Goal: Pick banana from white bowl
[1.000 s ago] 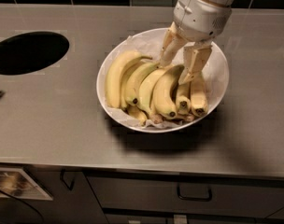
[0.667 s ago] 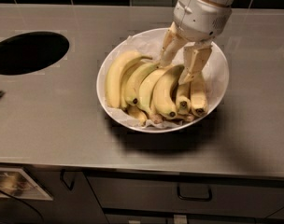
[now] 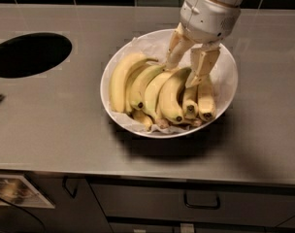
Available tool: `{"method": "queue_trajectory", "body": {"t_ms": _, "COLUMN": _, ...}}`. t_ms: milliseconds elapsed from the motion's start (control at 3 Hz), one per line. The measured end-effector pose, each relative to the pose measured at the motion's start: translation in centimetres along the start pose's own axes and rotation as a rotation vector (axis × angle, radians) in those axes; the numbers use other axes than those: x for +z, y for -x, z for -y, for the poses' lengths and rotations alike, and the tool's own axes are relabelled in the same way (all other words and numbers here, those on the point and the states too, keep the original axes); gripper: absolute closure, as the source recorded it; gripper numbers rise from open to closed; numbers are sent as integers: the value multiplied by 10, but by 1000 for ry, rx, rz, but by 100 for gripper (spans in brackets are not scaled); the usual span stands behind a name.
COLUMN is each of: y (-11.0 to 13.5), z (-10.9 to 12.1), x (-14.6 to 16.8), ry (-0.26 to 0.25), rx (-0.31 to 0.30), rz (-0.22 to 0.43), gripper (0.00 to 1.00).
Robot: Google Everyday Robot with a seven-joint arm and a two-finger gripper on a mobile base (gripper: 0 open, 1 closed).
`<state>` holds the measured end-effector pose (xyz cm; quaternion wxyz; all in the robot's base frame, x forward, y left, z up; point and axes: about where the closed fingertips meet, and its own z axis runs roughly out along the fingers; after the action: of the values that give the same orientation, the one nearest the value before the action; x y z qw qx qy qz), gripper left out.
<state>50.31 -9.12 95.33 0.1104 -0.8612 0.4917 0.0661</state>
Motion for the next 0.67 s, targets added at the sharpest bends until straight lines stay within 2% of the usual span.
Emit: {"method": "queue_trajectory", "body": {"t_ms": 667, "y": 0, "z": 0, "x": 0, "ry": 0, "rx": 0, "rz": 0, "gripper": 45}}
